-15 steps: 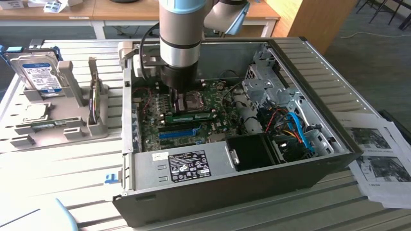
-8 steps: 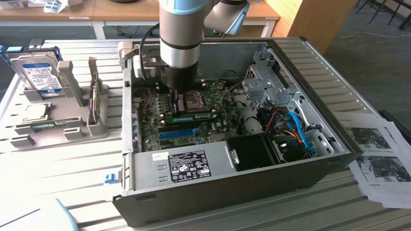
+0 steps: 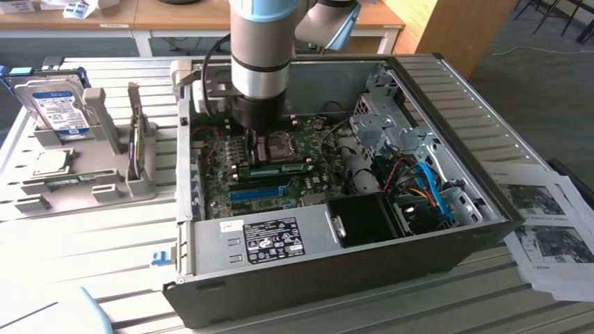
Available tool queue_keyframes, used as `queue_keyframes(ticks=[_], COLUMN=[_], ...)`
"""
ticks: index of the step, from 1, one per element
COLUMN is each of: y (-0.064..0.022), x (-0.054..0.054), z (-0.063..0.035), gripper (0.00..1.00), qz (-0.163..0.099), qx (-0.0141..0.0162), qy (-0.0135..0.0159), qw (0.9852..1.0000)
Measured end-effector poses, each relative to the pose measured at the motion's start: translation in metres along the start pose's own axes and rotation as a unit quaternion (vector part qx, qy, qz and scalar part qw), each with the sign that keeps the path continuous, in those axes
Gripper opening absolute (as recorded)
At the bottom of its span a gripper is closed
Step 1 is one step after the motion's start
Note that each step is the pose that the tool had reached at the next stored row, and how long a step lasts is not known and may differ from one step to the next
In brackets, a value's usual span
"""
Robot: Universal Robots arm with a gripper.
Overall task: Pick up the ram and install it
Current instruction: 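Press down the ram until it locks into place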
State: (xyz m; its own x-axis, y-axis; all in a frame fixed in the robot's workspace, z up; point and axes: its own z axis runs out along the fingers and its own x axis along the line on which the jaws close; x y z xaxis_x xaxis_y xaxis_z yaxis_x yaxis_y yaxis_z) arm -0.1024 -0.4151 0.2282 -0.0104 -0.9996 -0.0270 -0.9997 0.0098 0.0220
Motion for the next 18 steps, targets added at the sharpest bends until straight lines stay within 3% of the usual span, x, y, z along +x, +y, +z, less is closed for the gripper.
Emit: queue_keyframes(ticks=[18], y=[0.0000], x=[0.0001], z=[0.0017], gripper=[0.09], qz=[0.000], qx=[0.0000], qy=[0.0000], qw=[1.0000])
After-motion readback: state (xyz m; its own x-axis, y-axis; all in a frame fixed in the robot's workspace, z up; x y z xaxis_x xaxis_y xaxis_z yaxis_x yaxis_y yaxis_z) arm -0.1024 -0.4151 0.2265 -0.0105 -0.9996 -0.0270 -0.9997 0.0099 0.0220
